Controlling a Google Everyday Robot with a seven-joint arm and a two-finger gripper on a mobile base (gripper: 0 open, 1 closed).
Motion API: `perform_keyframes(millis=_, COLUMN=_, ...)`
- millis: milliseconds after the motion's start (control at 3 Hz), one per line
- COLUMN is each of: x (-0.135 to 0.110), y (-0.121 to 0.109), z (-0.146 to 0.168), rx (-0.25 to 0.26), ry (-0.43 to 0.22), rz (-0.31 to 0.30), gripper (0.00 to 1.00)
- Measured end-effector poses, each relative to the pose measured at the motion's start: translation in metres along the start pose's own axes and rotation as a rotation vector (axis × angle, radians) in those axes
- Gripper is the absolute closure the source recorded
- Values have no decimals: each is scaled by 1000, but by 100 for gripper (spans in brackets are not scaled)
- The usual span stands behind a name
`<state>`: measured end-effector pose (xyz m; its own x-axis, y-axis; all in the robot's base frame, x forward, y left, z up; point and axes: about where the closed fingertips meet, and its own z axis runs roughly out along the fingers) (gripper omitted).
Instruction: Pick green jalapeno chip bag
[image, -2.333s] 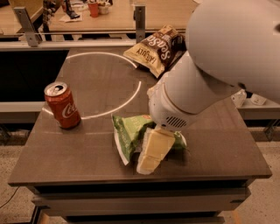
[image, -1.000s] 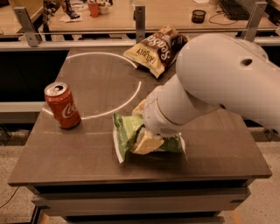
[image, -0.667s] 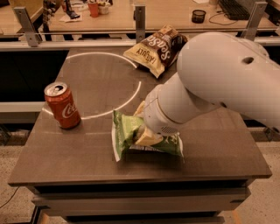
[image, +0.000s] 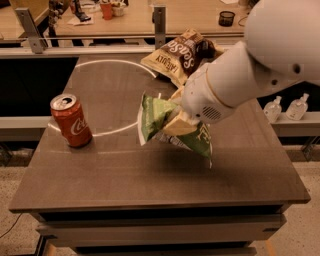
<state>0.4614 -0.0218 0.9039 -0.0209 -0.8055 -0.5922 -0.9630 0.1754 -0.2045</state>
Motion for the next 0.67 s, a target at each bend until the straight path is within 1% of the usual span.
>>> perform_keyframes(millis=333, x=-15, y=-27, z=-29, rx=23, ry=-96, rz=62, gripper=100)
perform_keyframes(millis=667, x=-22, y=-32, z=-36, rx=34, ry=-112, rz=58, gripper=100)
